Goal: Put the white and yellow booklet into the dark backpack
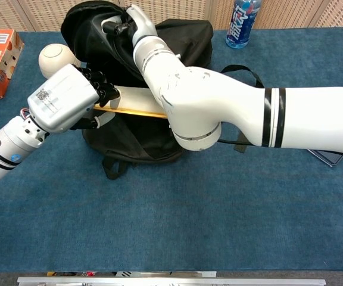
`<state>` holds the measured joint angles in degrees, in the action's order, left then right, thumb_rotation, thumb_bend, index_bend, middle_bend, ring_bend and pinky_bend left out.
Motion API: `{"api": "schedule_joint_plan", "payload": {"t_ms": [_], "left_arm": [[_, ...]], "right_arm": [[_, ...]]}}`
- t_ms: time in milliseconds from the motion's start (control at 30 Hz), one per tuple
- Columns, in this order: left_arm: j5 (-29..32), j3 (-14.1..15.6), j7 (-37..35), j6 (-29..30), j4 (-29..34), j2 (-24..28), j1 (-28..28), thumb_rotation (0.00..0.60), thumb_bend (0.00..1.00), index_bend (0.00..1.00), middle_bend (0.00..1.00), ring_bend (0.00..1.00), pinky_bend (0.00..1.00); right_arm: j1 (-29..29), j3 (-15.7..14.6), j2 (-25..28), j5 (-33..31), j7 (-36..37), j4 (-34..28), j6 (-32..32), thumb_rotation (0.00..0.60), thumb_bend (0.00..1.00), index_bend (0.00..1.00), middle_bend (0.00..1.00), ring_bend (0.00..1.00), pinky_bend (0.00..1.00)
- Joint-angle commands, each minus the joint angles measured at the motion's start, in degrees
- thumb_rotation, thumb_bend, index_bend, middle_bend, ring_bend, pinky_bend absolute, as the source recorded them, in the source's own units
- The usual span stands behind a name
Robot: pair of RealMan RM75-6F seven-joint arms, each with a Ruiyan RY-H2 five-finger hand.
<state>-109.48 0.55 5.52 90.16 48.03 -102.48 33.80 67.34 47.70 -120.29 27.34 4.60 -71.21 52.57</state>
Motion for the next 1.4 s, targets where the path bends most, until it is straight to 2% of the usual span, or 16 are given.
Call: {"api": "schedule_joint_plan", "payload": {"t_ms": [33, 367, 600, 1400], "left_arm": [[0.3, -0.4, 0.0, 0.5, -1.7, -1.4, 0.7, 0.600, 0.44, 0.65, 0.64, 0.53, 0.69], [0.0, -0.2, -1.7, 3.3, -8.1, -6.3, 2.7, 0.600, 0.44, 0.65, 0.64, 0.53, 0.69], [1.0, 0.1, -2.7, 2.5, -10.9, -8.3, 3.8, 0.600, 0.44, 0.65, 0.64, 0.53, 0.69], [4.7, 1.7, -5.3, 1.3, -15.6, -8.7, 3.3, 0.600, 0.44, 0.65, 0.64, 0.53, 0.69]], "right_arm": [[0.2, -0.1, 0.0, -0.3, 0.2, 0.2, 0.1, 0.600, 1.00, 0.68, 0.67, 0.66, 0.85], [0.9, 0.3, 0.0, -1.5, 1.7, 0.8, 0.0, 0.600, 1.00, 0.68, 0.67, 0.66, 0.85], [0.3, 0.3, 0.9, -3.4, 2.5, -1.8, -0.9, 0.600, 1.00, 0.68, 0.67, 0.66, 0.85], [-1.6, 2.0, 6.1, -10.2, 5.9, -9.4, -1.9, 0.600, 1.00, 0.68, 0.67, 0.66, 0.85]]}}
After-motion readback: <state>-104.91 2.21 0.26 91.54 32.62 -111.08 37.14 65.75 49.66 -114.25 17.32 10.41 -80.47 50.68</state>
